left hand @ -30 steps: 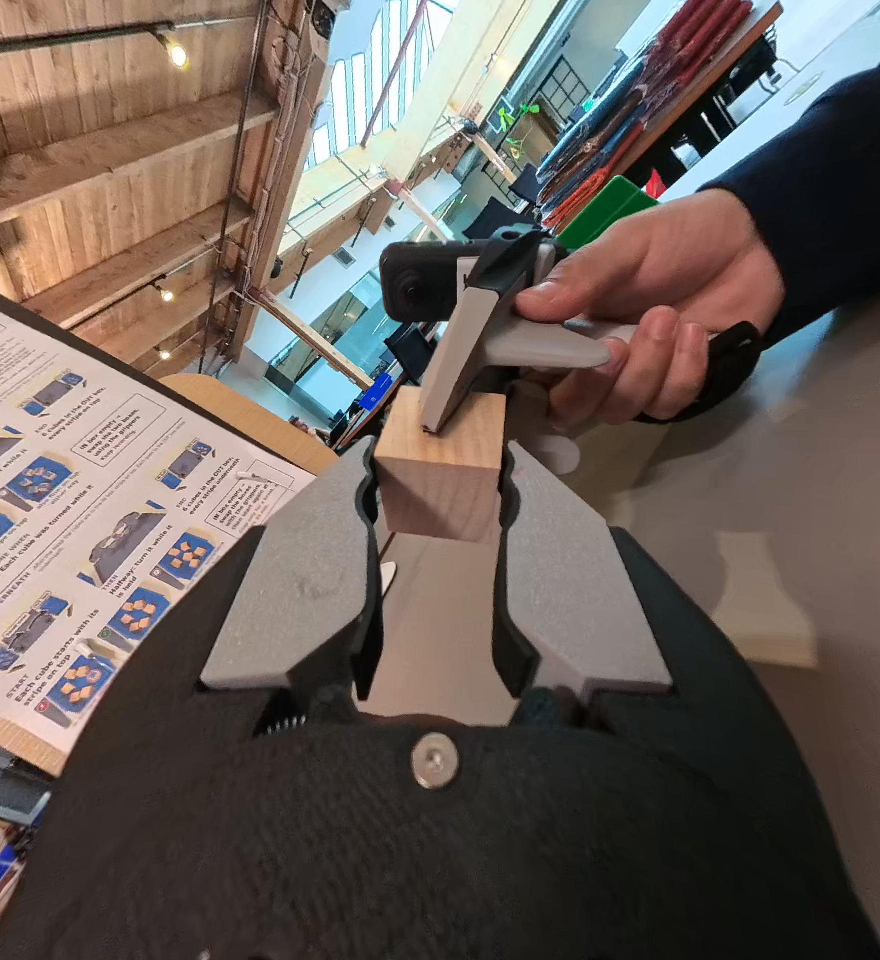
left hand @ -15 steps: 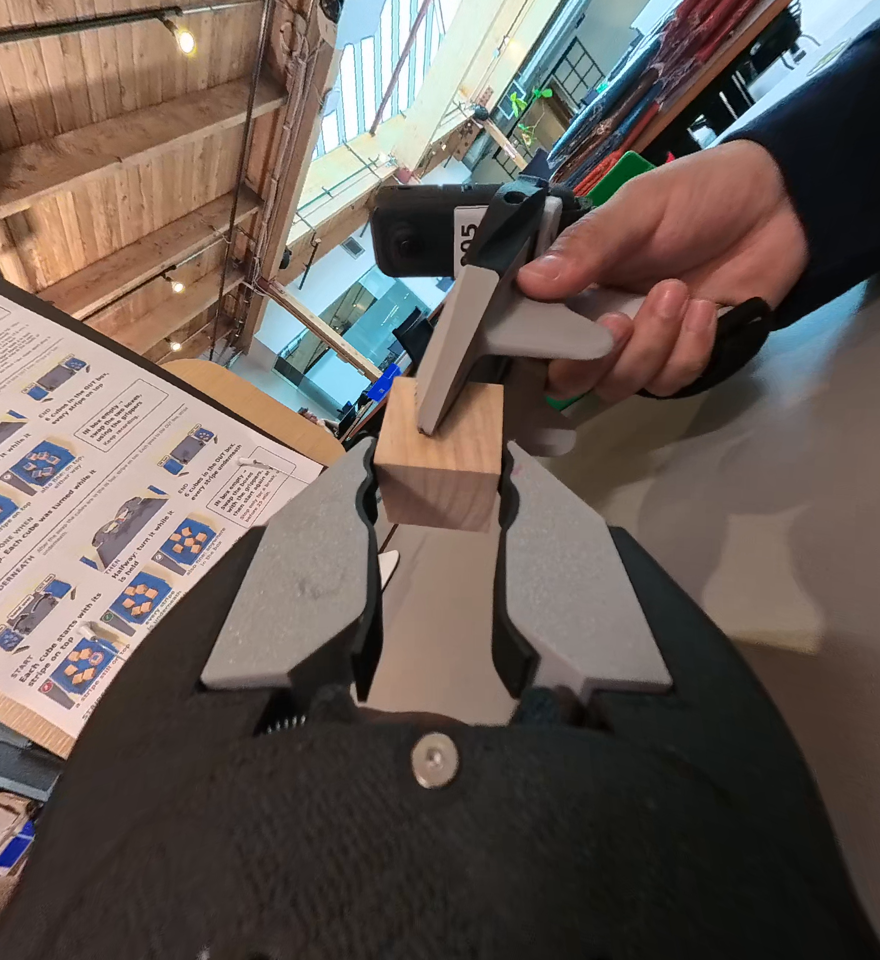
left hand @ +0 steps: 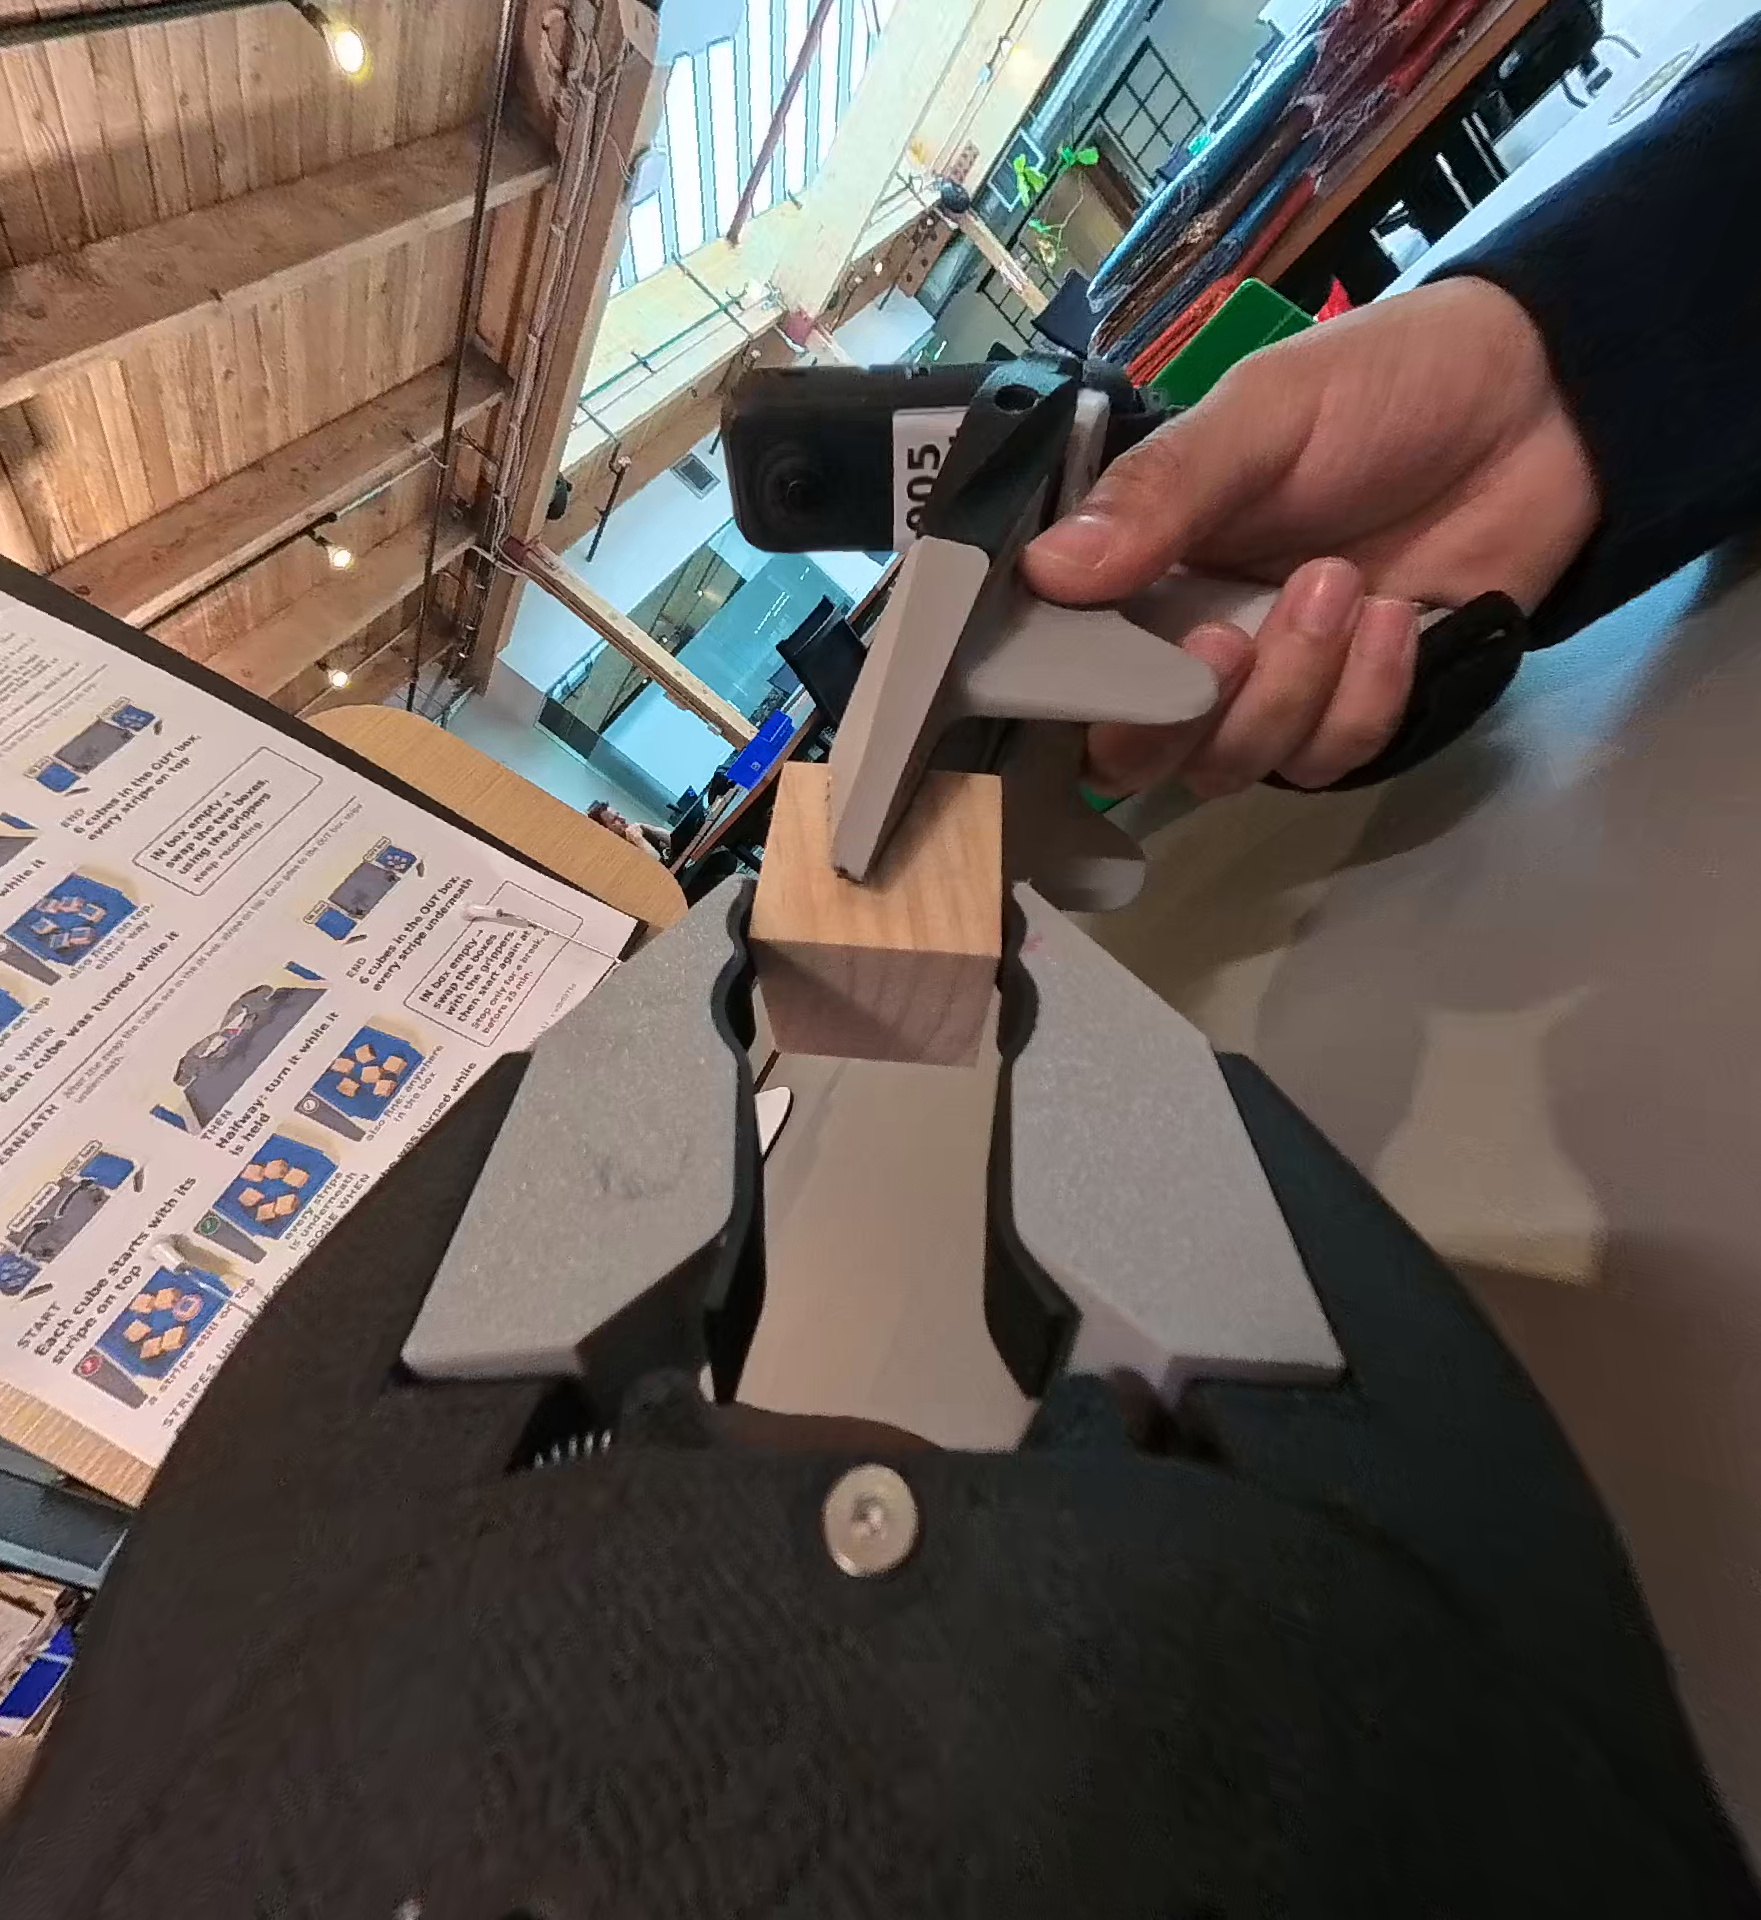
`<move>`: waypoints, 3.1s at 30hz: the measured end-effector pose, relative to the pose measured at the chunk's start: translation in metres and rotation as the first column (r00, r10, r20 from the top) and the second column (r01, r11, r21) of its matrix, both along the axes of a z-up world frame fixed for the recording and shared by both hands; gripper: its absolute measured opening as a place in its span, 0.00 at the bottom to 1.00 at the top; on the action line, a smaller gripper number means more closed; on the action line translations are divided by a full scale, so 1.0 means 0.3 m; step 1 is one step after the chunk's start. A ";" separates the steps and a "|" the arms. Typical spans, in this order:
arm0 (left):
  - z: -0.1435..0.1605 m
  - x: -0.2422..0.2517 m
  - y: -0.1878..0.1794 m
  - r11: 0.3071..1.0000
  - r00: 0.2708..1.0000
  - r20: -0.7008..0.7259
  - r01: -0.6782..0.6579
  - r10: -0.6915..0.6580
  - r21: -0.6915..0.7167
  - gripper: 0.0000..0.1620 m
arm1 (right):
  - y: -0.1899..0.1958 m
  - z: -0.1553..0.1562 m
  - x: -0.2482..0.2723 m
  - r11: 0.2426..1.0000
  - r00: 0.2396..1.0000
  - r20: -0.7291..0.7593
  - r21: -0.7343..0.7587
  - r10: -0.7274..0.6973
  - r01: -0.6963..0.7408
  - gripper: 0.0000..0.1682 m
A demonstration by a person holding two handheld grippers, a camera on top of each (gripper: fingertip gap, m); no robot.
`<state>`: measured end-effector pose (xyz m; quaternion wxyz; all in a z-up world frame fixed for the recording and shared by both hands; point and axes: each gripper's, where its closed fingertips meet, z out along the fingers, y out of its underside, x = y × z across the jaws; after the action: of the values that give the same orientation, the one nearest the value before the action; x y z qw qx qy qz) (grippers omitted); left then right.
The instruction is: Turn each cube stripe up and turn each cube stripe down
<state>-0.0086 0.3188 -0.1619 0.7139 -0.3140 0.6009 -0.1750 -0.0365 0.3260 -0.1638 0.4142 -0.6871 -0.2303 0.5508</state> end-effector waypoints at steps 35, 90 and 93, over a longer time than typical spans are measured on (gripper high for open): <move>-0.170 0.028 0.033 0.989 0.973 -0.228 -0.064 0.031 -0.137 0.31 | -0.065 -0.353 1.046 0.718 0.259 0.914 0.049 -0.313 0.694 0.26; 0.719 -0.670 0.036 0.748 0.758 0.227 -0.461 0.612 -0.478 0.01 | 0.003 -0.197 -0.089 0.656 0.318 0.620 0.448 -0.717 0.608 0.12; 0.839 -0.528 -0.099 0.821 0.810 0.259 -0.405 0.527 -0.403 0.01 | 0.041 -0.195 -0.333 0.690 0.393 0.596 0.423 -0.700 0.588 0.12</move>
<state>-0.1669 0.2892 0.0897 0.7694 -0.5306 0.3253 -0.1438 -0.1365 0.3383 -0.2223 0.5167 -0.8466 -0.1272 0.0116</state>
